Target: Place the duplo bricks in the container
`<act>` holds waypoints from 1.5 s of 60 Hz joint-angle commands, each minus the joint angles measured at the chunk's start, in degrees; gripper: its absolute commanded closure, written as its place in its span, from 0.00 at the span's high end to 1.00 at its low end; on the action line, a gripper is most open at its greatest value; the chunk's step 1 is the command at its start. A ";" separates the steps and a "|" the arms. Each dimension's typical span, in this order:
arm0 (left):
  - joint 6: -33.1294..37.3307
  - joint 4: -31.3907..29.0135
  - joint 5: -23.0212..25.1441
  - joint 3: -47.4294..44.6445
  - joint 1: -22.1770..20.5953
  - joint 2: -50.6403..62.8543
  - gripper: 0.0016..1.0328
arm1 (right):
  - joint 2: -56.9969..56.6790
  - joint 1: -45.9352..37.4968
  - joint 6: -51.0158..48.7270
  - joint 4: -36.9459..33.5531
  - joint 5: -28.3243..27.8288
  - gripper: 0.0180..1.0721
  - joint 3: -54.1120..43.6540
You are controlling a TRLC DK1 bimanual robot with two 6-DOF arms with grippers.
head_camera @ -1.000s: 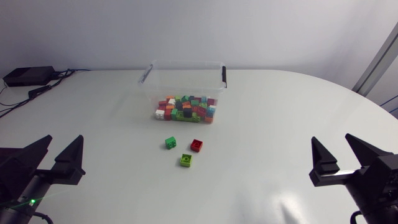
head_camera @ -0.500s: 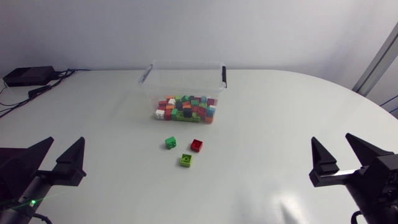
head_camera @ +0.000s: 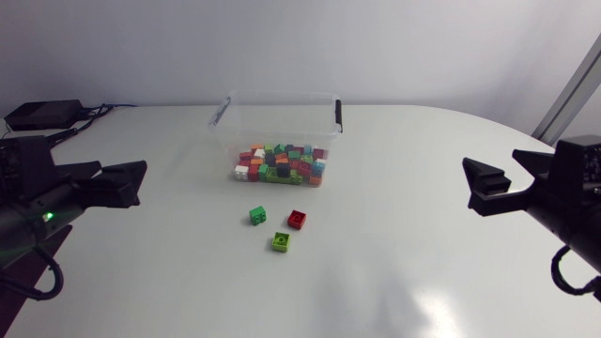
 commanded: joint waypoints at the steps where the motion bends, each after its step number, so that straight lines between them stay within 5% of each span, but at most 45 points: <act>1: -0.23 -1.43 0.51 3.98 -0.68 5.12 0.94 | 4.93 0.47 -0.86 -0.18 -0.15 0.95 2.84; 15: 5.04 -13.29 0.77 15.50 -5.34 24.37 0.94 | 17.41 1.61 -0.86 -5.54 -0.24 0.95 8.38; 24: 12.51 -13.73 0.95 17.78 -9.74 33.07 0.93 | 24.70 2.75 -1.30 -11.78 -1.65 0.95 11.81; 31: 20.33 -14.35 3.85 21.47 -10.97 41.51 0.92 | 25.14 2.75 -1.91 -12.04 -10.87 0.95 10.49; 37: 25.78 -14.52 4.55 23.76 -11.76 47.31 0.92 | 26.81 3.63 -6.40 -14.15 -10.87 0.95 11.98; 48: 32.37 -16.10 10.88 28.59 -13.34 56.80 0.92 | 40.79 9.69 -16.77 -28.74 -8.94 0.95 21.04; 61: 34.66 -16.10 15.89 33.34 -12.99 64.80 0.88 | 41.58 17.34 -16.68 -27.42 -8.24 0.95 22.27; 90: 38.00 -10.92 17.56 36.33 -14.40 72.36 0.57 | 52.30 25.69 -18.79 -21.89 -6.92 0.89 28.95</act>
